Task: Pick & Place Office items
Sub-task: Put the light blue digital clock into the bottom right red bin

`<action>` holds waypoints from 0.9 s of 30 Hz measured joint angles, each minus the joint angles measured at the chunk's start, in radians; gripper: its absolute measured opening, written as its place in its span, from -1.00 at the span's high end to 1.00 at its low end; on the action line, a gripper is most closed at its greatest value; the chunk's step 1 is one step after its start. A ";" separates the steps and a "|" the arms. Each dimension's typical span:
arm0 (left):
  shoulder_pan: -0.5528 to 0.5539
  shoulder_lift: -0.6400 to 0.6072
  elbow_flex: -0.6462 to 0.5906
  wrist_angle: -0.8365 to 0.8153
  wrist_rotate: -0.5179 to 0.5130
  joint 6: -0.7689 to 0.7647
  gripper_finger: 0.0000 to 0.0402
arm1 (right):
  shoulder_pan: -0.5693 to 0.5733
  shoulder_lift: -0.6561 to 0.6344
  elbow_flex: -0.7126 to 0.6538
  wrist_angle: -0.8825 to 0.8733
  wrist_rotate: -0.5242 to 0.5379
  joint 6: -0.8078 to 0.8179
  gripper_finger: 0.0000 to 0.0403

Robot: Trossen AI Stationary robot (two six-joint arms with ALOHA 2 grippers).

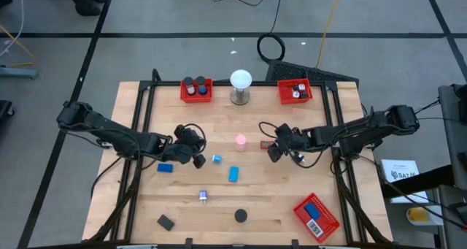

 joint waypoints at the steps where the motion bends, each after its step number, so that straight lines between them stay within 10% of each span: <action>1: -0.003 0.000 -0.004 0.001 0.000 0.000 0.90 | 0.004 0.000 0.014 -0.021 -0.008 0.002 -0.16; 14: -0.005 0.000 -0.016 0.010 0.027 0.050 0.93 | 0.119 0.090 0.257 -0.263 -0.031 0.019 -0.18; 27: -0.005 0.000 -0.016 -0.016 0.182 0.069 0.95 | 0.227 0.245 0.391 -0.295 -0.026 0.160 0.47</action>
